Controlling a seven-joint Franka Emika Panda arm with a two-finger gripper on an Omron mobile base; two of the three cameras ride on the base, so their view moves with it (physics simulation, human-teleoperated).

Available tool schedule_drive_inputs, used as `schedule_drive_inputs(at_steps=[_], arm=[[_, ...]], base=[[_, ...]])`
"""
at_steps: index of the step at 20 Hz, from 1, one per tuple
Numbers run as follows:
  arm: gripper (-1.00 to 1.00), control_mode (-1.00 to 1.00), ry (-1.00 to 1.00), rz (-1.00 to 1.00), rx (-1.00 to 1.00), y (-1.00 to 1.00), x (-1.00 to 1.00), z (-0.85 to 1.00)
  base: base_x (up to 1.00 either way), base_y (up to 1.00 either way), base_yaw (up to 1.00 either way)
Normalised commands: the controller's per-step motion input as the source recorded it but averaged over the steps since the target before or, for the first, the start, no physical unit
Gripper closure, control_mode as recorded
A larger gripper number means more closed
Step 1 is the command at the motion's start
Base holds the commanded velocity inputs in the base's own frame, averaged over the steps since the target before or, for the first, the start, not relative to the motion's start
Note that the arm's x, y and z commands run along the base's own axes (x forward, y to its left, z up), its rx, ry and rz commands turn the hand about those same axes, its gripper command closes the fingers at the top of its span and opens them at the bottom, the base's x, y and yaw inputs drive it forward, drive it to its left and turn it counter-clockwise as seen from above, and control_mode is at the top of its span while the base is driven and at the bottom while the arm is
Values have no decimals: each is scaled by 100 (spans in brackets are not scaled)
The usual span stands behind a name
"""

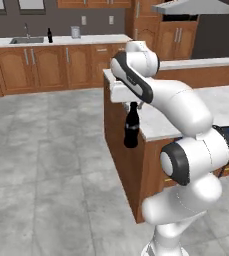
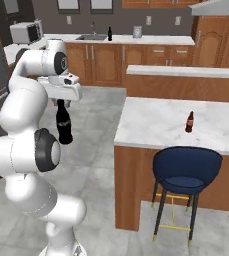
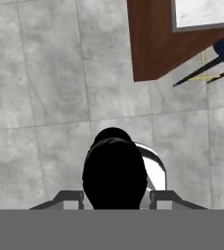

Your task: Place the large bottle from the dining counter next to the other large bottle outside the sink, and place the small bottle from the dining counter next to the other small bottle inside the sink.

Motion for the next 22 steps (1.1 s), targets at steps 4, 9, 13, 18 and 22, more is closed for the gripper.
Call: schedule_drive_inputs(at_steps=[4,9,13,18,22], arm=[[100,100,0,0,0,0,0,0],[100,100,0,0,0,0,0,0],[100,100,0,0,0,0,0,0],[100,100,0,0,0,0,0,0],[100,100,0,0,0,0,0,0]], base=[[58,95,0],[100,78,0],[100,78,-1],[100,53,-2],[100,24,-2]])
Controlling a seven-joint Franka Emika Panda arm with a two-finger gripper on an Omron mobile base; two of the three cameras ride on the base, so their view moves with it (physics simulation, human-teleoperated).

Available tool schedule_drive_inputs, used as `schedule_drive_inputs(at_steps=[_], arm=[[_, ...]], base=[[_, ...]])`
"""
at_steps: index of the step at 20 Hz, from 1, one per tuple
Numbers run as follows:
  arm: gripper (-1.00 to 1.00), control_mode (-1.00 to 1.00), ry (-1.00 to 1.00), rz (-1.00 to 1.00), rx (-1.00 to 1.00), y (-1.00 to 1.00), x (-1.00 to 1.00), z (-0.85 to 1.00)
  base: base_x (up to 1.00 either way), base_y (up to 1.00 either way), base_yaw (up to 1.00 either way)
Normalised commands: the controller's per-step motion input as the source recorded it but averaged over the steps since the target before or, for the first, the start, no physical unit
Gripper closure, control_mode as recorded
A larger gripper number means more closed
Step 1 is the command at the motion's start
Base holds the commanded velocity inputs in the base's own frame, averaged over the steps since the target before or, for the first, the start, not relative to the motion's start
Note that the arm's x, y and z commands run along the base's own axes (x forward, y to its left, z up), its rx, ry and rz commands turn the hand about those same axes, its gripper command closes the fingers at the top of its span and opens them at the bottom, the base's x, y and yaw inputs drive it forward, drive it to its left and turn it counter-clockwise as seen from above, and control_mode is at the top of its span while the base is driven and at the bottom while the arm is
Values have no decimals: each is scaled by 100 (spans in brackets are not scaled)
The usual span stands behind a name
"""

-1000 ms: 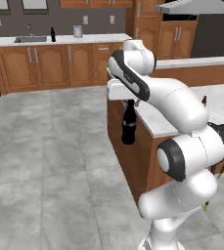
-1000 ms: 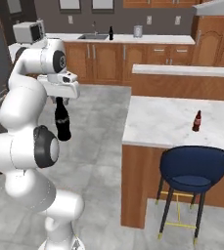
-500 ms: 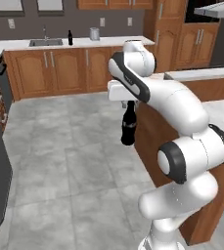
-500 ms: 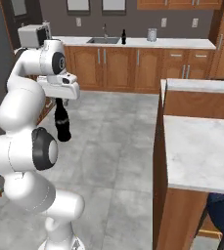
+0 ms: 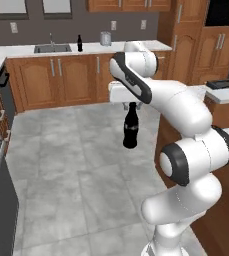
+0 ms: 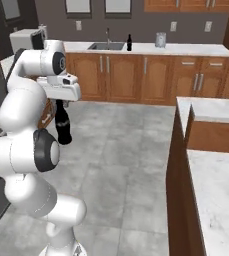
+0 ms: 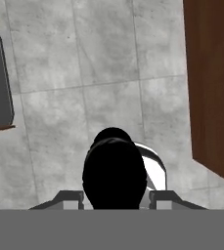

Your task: Place the large bottle from the dining counter next to the other large bottle outside the sink, and place the small bottle from the dining counter next to the other small bottle inside the sink.

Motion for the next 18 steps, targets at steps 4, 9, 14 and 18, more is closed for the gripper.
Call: schedule_drive_inputs(at_steps=[4,9,14,18], arm=[[100,100,0,0,0,0,0,0],[100,100,0,0,0,0,0,0],[100,100,0,0,0,0,0,0],[100,100,0,0,0,0,0,0]], base=[[100,18,-1],[100,22,0],[100,20,0],[100,10,-1]])
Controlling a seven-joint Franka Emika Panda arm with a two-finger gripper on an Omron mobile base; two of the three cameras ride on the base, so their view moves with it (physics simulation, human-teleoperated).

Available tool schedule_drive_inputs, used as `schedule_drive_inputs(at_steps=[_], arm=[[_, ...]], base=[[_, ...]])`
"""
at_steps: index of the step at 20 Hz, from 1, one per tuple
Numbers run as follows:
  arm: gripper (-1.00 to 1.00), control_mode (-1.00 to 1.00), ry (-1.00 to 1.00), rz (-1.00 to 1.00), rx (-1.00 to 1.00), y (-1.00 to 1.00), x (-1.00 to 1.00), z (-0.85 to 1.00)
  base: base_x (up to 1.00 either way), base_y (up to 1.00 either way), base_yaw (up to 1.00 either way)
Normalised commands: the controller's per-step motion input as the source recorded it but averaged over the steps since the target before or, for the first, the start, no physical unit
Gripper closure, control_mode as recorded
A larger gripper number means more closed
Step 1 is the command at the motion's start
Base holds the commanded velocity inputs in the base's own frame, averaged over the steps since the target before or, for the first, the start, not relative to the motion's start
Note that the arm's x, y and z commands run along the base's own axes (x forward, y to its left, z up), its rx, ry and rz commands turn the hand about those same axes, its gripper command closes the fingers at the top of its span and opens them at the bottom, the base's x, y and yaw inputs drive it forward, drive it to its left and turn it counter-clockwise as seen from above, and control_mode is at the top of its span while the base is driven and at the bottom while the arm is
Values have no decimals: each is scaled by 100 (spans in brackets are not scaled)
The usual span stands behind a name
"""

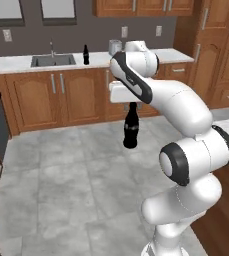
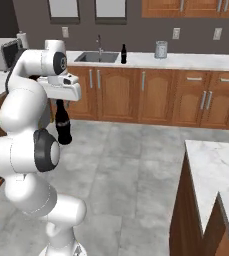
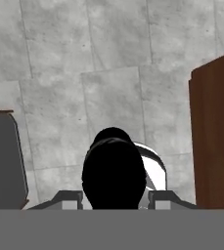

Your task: Place the large bottle from the dining counter next to the other large bottle outside the sink, and place the small bottle from the dining counter next to the other small bottle inside the sink.

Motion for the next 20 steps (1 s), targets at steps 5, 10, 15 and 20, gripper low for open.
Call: schedule_drive_inputs(at_steps=[5,10,15,20], arm=[[100,100,0,0,0,0,0,0],[100,100,0,0,0,0,0,0],[100,100,0,0,0,0,0,0],[100,100,0,0,0,0,0,0]], base=[[100,6,-2],[100,0,0],[100,0,0],[100,0,0]])
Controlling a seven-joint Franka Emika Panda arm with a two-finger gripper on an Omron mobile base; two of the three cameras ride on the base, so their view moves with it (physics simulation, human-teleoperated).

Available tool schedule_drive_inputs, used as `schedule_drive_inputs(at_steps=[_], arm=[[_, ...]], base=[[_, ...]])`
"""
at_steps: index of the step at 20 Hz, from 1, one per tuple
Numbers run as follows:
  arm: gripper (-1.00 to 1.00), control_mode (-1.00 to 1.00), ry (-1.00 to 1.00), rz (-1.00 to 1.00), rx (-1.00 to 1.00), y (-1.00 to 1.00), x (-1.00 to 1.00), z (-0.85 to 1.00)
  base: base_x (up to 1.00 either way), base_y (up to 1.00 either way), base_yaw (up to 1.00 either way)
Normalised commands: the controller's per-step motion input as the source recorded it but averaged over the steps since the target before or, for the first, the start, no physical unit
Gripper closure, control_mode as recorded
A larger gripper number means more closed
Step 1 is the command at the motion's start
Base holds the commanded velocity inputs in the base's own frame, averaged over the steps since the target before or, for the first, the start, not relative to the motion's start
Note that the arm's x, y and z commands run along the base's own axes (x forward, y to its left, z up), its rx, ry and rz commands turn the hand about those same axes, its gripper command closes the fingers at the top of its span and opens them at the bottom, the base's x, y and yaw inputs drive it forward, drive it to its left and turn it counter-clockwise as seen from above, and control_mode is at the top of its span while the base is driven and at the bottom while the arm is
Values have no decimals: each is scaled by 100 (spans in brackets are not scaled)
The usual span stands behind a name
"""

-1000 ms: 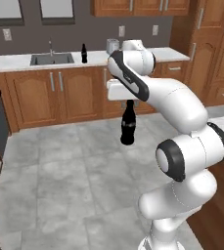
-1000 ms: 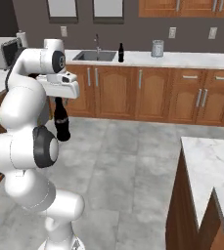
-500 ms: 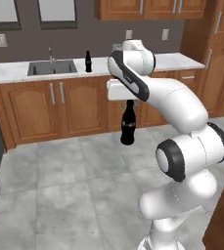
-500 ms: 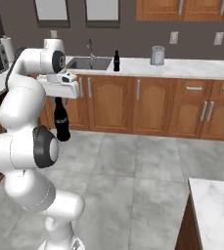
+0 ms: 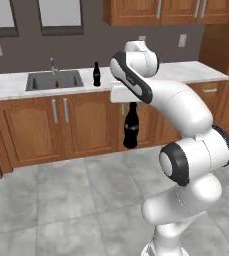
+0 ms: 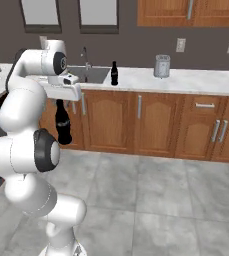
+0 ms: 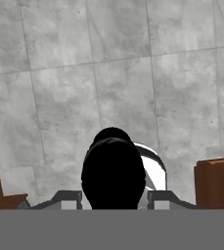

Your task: Place the large bottle from the dining counter next to the other large bottle outside the sink, and place the small bottle from the dining counter next to the other small bottle inside the sink.

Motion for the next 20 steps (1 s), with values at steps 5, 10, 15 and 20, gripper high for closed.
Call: schedule_drive_inputs(at_steps=[5,10,15,20], arm=[[100,100,0,0,0,0,0,0],[100,100,0,0,0,0,0,0],[100,100,0,0,0,0,0,0],[100,100,0,0,0,0,0,0]], base=[[100,-5,6],[100,-19,8],[100,-30,2],[86,-45,0]])
